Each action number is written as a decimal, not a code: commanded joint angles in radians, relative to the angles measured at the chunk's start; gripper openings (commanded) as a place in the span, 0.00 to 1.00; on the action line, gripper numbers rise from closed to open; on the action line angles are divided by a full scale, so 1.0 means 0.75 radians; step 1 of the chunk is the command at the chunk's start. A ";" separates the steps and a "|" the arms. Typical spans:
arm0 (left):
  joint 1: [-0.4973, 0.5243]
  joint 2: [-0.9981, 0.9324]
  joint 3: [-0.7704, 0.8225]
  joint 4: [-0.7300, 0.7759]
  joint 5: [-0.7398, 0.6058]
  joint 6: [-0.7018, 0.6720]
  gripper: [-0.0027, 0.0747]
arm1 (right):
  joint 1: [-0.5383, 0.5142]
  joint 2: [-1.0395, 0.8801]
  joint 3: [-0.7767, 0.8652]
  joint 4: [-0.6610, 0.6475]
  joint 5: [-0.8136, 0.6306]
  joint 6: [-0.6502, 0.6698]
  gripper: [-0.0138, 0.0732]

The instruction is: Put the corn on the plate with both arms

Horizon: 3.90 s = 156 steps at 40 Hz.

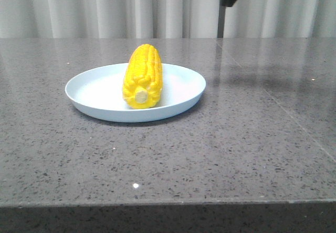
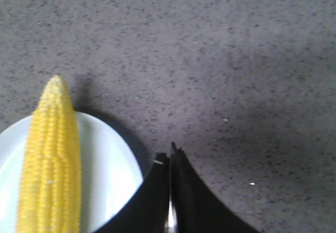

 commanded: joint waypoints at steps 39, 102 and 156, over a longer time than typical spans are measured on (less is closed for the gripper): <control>0.004 0.015 -0.037 0.012 -0.100 0.003 0.01 | -0.608 -1.101 1.145 0.262 -0.618 -0.842 0.02; 0.004 0.015 -0.037 0.015 -0.100 0.003 0.01 | -0.608 -1.890 1.582 0.209 -0.842 -0.842 0.02; 0.429 -0.174 0.503 -0.534 -0.688 0.349 0.01 | -0.608 -1.890 1.582 0.209 -0.839 -0.842 0.02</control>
